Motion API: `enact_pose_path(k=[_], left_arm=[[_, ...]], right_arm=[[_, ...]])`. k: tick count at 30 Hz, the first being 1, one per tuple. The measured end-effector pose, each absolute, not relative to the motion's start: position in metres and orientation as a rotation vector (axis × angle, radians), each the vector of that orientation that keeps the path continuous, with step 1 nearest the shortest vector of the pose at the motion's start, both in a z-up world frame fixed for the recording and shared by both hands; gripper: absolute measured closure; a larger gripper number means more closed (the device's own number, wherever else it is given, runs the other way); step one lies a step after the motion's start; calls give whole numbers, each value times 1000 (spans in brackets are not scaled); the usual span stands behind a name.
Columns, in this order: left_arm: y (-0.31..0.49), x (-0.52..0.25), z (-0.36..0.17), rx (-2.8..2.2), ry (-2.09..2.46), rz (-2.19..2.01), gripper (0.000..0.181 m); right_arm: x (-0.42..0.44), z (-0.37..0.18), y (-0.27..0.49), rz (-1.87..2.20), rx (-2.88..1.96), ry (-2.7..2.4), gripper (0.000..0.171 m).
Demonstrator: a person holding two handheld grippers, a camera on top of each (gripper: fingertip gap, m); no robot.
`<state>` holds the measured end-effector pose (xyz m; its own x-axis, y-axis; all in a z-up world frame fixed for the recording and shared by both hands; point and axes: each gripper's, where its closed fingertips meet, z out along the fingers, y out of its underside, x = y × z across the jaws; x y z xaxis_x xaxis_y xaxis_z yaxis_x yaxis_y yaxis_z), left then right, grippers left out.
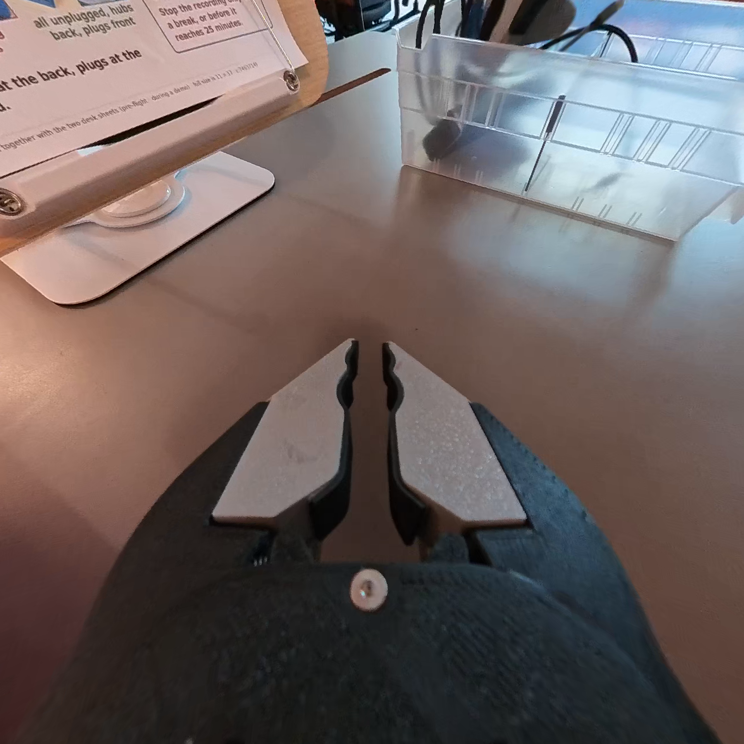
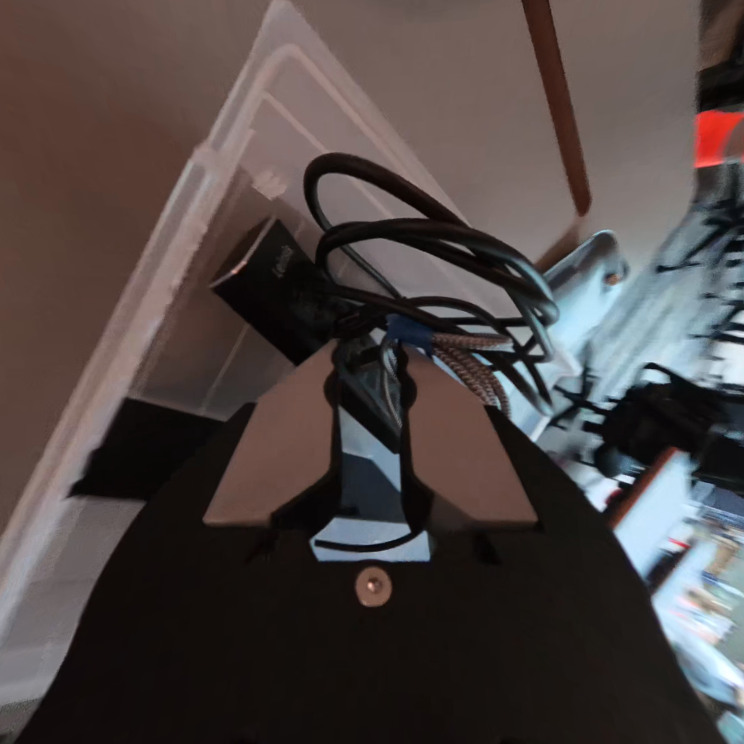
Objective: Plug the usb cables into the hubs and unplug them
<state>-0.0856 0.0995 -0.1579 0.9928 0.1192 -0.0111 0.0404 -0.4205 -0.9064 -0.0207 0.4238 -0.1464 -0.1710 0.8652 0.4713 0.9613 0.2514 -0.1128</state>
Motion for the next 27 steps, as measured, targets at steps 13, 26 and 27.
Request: enact_pose_path(k=[13, 26, 27], left_arm=[[103, -80, -161, -2029, -73, 95, 172], [102, -81, -160, -2023, -88, 81, 172], [102, -81, -160, -2022, -89, 81, 172]], right_arm=[[52, -72, 410, 108, -1578, -2076, 98], [136, -153, 414, -527, -1129, -2464, 107], [138, -160, 420, -590, -1126, -2465, 104]])
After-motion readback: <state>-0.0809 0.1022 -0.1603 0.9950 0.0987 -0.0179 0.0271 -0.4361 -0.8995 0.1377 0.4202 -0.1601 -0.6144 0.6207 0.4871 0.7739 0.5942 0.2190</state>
